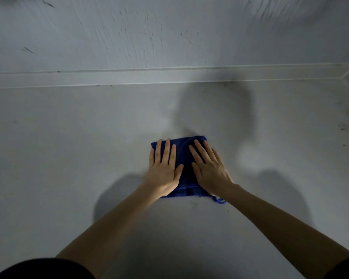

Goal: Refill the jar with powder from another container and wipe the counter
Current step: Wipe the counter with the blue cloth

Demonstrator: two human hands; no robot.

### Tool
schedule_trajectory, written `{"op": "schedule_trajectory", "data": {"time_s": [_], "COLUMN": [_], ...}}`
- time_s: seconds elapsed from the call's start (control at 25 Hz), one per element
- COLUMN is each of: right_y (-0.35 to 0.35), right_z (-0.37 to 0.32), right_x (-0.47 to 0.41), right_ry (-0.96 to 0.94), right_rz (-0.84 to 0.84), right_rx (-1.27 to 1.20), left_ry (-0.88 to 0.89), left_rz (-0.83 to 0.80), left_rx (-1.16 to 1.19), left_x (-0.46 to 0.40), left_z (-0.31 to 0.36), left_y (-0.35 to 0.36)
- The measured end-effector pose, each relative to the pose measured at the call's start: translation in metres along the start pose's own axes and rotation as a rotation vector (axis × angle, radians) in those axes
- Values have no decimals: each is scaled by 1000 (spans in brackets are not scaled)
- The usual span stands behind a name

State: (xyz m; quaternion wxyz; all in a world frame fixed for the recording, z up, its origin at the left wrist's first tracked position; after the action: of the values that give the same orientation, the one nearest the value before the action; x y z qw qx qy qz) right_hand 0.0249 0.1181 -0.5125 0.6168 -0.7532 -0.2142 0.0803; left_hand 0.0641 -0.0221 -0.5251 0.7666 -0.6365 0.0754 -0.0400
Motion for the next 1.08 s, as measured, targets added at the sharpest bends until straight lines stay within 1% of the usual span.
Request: {"op": "schedule_trajectory", "data": {"time_s": [0.28,0.48,0.68,0.8,0.88,0.96,1.08], "right_y": [6,4,2,10,15,15,11], "right_z": [-4,-7,-29,-43,-47,-43,-36], "right_x": [38,49,54,63,68,70,71], "right_ry": [-17,-43,61,123,135,111,20], "right_rz": [10,2,33,74,70,79,73], "right_rx": [28,42,2,-70,-88,-79,-65], "left_ry": [-40,-13,-40,-29,2,36,70], "left_rz": [-77,-93,-129,-94,-55,-2,89], "left_rx": [-49,-86,-104,-116,-122,-118,-94], "left_x": [39,65,80,96,107,119,136], "left_z": [16,25,30,30,31,34,44], "left_y": [1,-3,-7,-8,-12,-17,-22]}}
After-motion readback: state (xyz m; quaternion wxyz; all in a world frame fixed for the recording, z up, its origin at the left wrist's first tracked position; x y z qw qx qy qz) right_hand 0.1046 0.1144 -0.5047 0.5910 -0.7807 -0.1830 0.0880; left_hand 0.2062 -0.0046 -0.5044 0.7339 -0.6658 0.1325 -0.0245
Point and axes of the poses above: each hand's wrist, its own x-axis away from the middle knuckle, its own y-axis out of the palm, z = x × y, the point moved 2 cm from there along -x, towards the middle knuckle, and after that the axes turned 10 degrees about y, right-handed, at the moved point
